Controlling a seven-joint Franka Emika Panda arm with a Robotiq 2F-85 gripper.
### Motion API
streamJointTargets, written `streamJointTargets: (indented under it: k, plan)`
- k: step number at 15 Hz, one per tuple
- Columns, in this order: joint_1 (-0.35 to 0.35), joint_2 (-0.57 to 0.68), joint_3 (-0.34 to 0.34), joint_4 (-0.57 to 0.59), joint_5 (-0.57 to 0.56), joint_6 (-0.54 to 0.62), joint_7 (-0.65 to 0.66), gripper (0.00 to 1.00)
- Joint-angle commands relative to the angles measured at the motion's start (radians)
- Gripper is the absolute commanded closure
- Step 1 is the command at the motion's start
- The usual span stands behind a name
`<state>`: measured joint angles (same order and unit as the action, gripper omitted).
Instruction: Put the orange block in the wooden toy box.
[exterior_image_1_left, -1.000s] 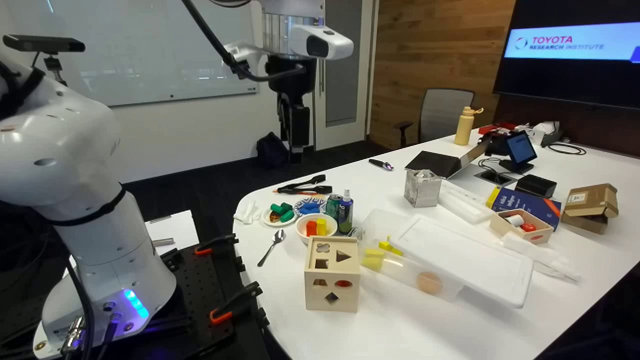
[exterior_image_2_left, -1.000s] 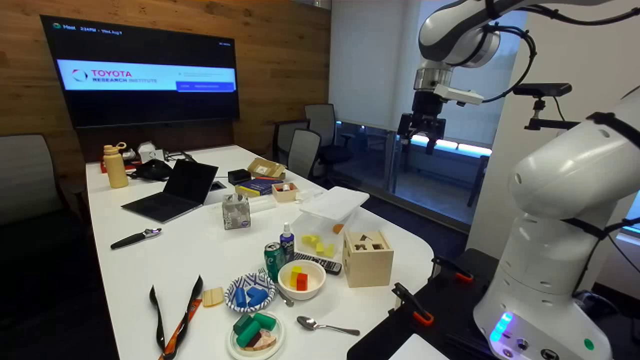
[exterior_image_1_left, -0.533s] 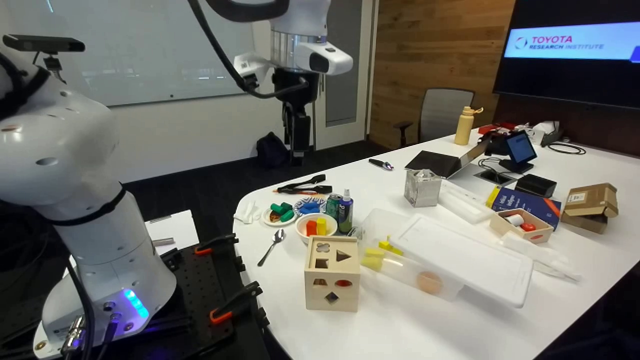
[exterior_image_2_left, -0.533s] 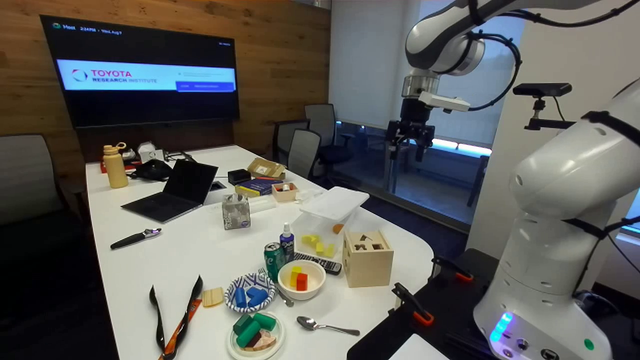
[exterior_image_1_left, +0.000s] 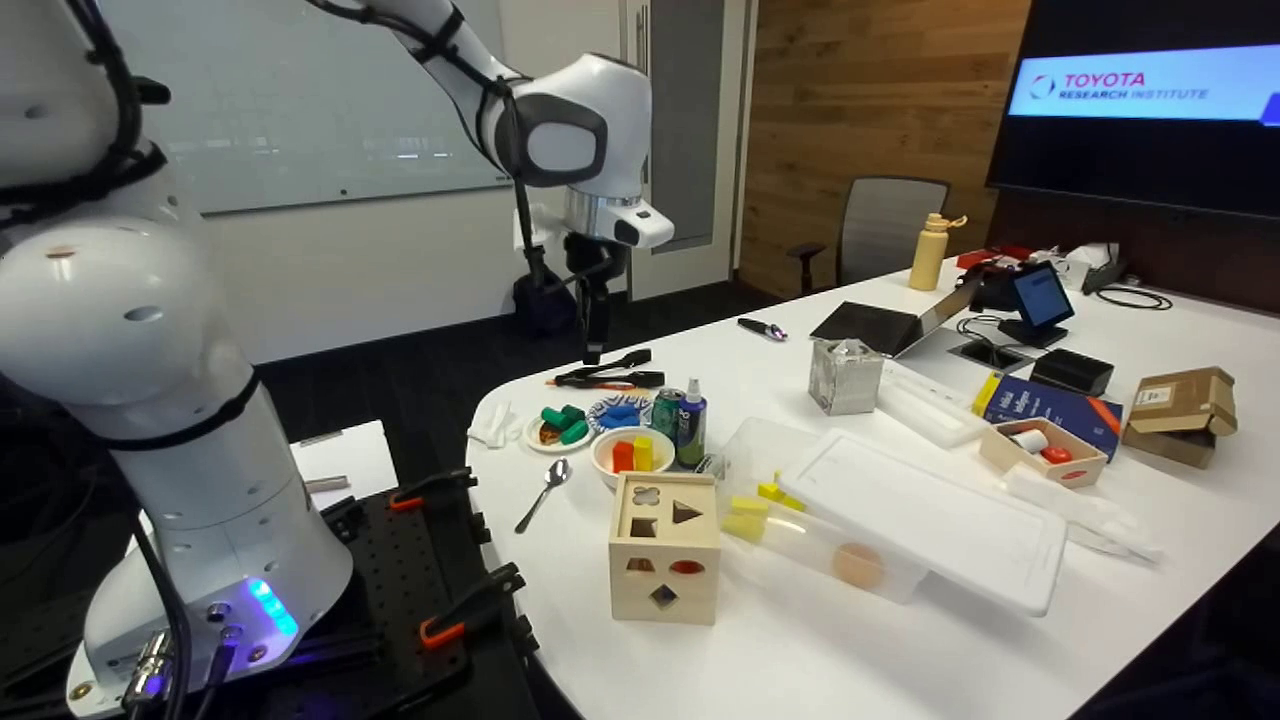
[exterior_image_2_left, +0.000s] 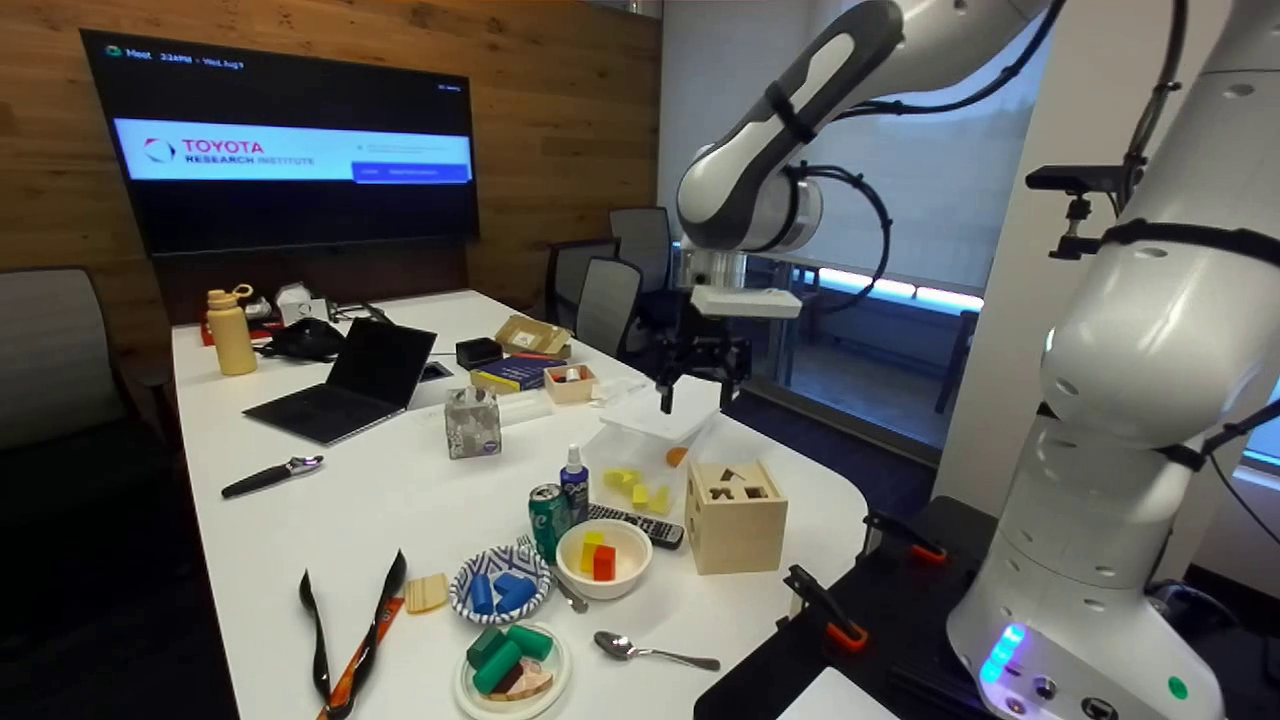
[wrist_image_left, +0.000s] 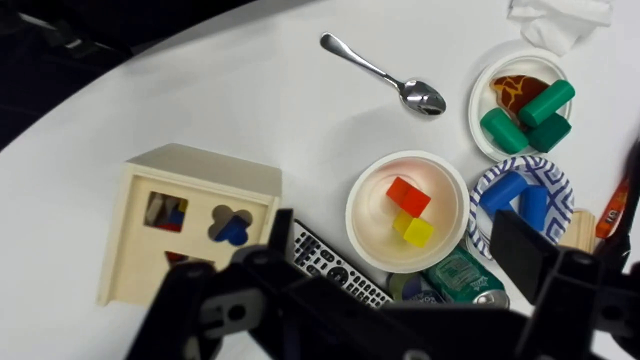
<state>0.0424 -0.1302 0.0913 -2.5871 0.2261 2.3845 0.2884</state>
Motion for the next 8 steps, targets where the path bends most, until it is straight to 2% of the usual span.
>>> streamJointTargets:
  k: [1, 4, 8]
  plan:
    - [0.054, 0.259, 0.058, 0.11, -0.014, 0.179, 0.163, 0.0]
    - [0.126, 0.407, 0.051, 0.143, -0.03, 0.359, 0.299, 0.0]
    - [0.277, 0.522, -0.069, 0.15, -0.092, 0.512, 0.524, 0.0]
